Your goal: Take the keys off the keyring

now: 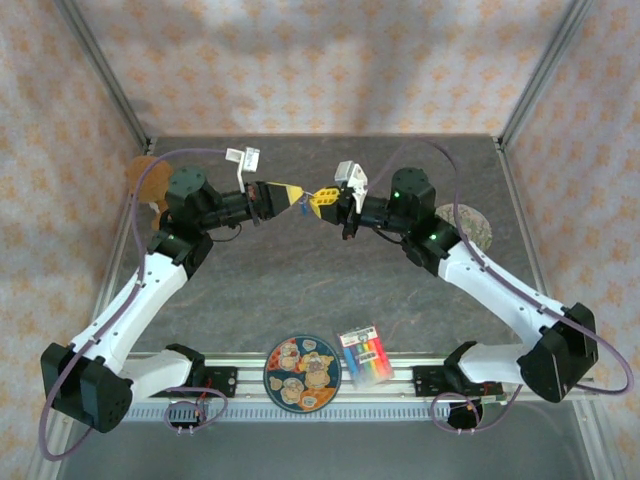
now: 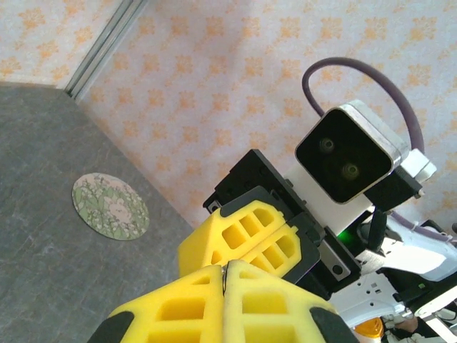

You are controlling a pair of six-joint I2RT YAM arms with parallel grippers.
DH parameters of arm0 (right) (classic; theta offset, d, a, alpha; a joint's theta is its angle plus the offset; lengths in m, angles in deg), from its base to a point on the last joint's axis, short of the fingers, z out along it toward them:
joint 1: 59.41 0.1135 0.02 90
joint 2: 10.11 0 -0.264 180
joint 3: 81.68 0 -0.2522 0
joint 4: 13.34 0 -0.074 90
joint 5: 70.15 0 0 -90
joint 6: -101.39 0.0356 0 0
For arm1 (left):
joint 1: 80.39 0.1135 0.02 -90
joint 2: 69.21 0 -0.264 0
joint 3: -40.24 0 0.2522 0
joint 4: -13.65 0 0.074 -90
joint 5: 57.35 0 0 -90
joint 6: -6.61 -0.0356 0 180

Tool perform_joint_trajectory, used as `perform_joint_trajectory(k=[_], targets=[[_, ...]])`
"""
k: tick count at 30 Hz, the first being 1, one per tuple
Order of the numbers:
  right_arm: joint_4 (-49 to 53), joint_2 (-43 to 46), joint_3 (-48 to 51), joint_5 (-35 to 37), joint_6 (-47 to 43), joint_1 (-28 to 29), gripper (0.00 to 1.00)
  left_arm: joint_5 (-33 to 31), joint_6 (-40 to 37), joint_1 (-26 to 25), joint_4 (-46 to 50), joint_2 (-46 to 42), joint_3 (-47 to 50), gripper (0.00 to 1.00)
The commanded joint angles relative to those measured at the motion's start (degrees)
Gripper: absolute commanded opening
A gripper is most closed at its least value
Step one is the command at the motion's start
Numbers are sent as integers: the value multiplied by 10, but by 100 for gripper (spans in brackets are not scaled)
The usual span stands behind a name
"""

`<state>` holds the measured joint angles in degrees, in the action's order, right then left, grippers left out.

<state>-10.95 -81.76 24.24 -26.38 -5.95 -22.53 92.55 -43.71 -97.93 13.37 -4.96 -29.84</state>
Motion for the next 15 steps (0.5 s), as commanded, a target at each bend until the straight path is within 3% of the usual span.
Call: perform_joint_trajectory(k=[1,15], targets=[[-48,19,18,27,2,3,0,-12,17,0,-50,-15,1,0],[-50,53,47,31,-8,4,0,-18,25,2,-56,-13,-4,0]])
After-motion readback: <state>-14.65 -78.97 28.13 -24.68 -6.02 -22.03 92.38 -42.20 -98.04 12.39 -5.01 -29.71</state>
